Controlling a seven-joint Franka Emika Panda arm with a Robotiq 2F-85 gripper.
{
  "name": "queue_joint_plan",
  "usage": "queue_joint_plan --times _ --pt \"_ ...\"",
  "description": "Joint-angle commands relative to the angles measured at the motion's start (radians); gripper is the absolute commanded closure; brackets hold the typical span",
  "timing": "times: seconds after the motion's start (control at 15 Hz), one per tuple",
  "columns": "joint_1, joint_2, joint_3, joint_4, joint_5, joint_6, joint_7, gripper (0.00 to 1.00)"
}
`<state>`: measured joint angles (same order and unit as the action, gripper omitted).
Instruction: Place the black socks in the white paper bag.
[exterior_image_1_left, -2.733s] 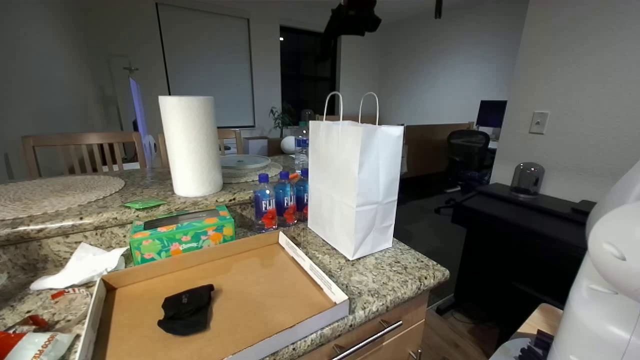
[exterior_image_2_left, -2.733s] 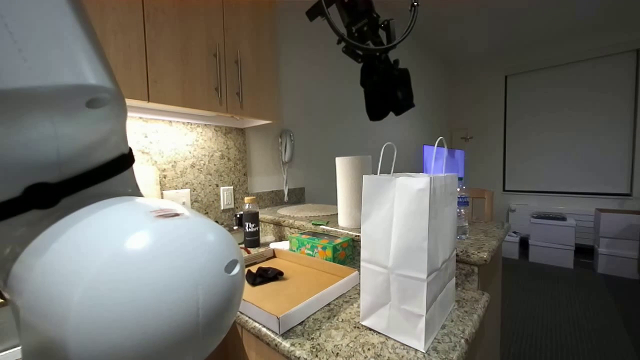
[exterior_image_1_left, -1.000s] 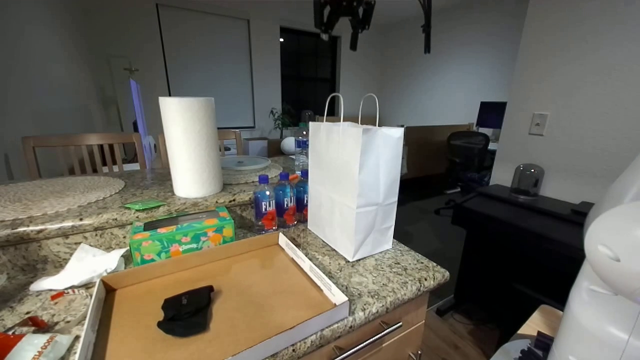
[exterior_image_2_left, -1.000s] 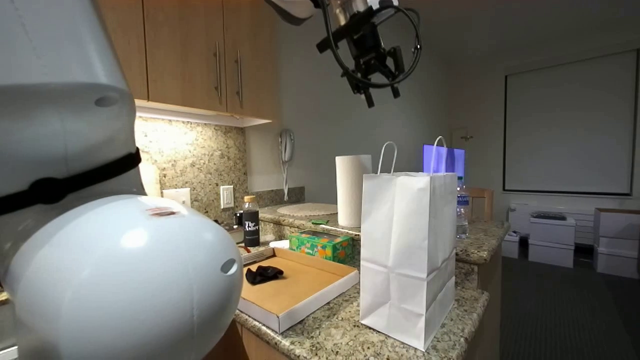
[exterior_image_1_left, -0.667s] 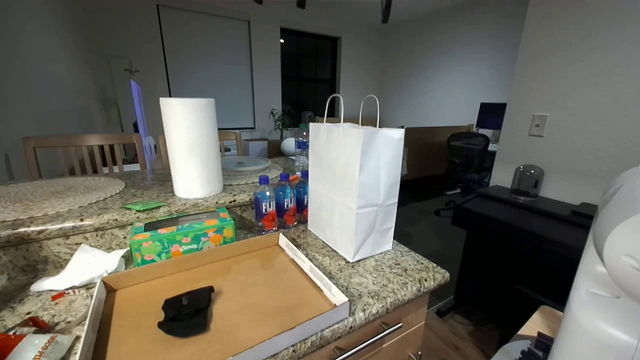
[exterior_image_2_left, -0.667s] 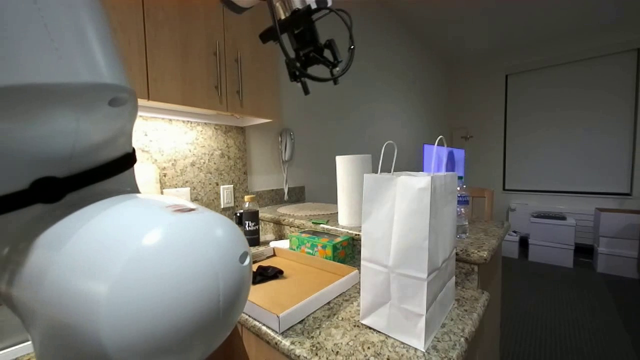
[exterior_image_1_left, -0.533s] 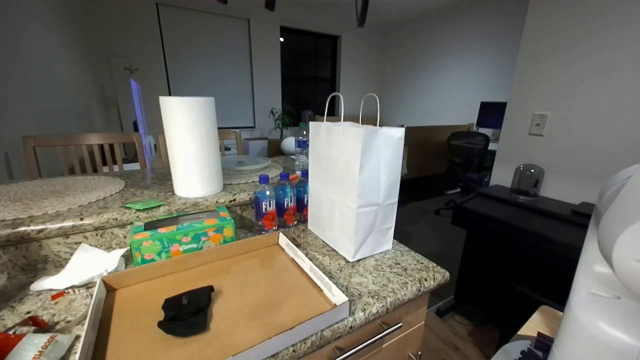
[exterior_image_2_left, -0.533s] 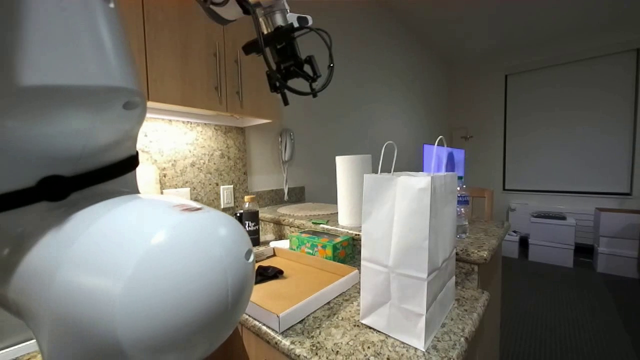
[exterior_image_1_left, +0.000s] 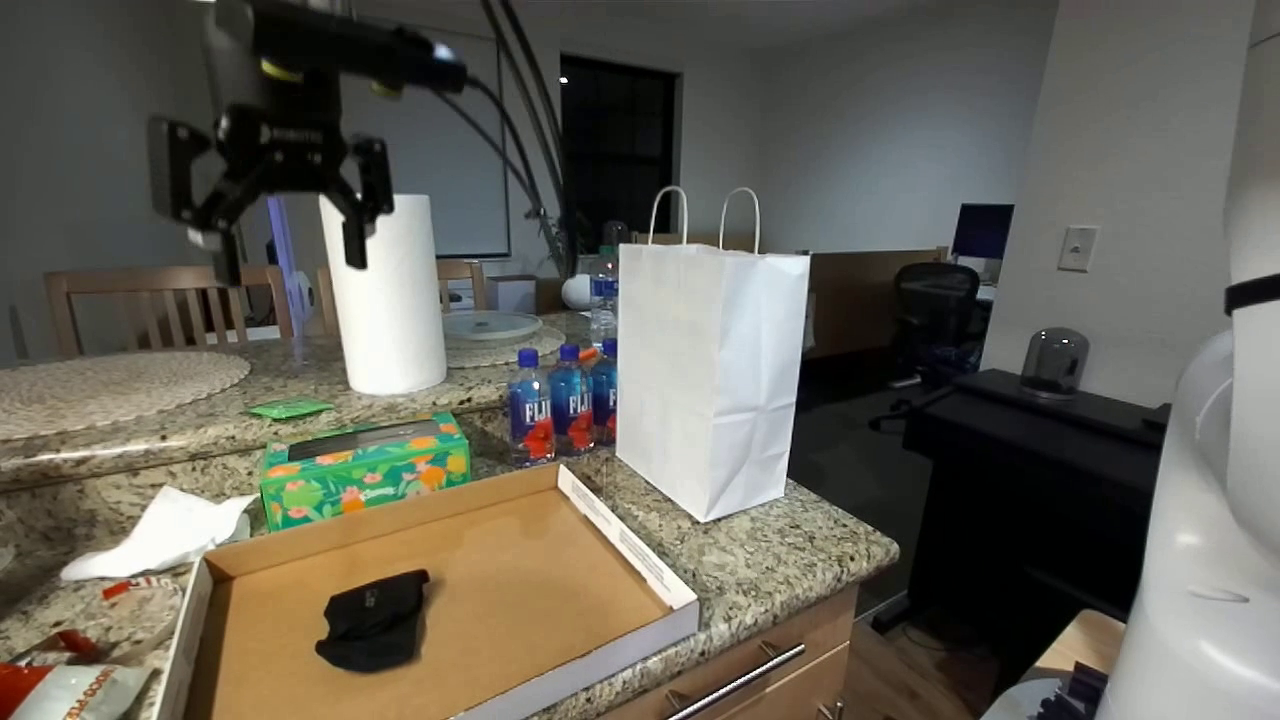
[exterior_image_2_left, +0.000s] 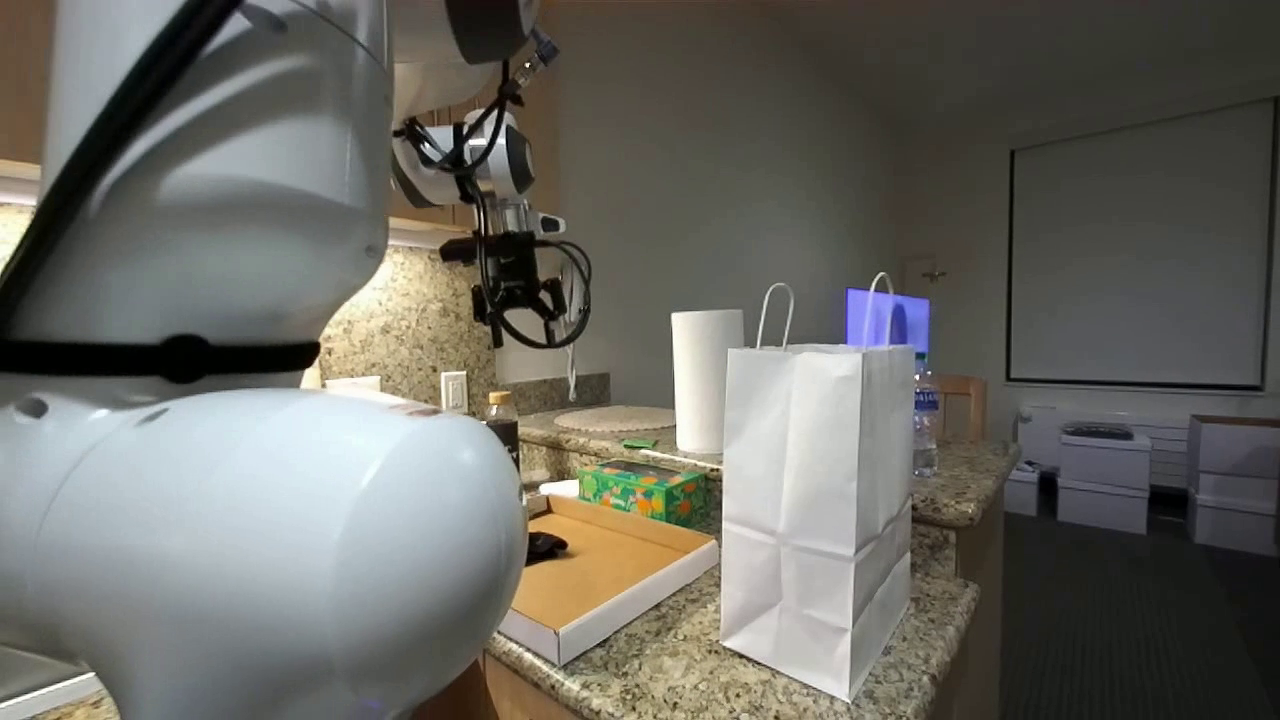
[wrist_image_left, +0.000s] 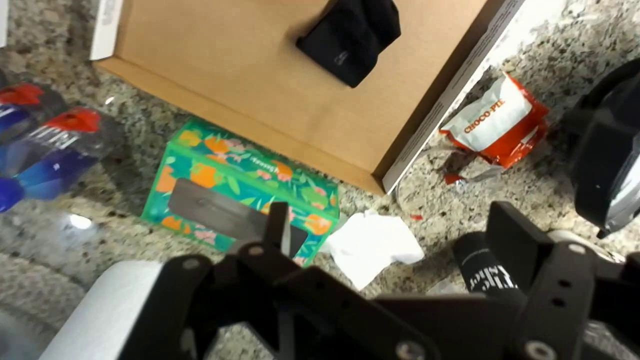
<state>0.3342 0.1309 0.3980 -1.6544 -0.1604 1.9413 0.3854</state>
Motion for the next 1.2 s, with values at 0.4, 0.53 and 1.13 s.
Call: queue_joint_plan --times 0.4,0.53,1.13 --pt "0.072 0.211 -0.114 -0.307 0.147 0.367 0.228 0.0" --pt "0.078 0.222 -0.135 -0.372 0.174 0.496 0.271 0.0" --pt "0.211 0.28 -0.276 -0.477 0.069 0.734 0.54 0.0"
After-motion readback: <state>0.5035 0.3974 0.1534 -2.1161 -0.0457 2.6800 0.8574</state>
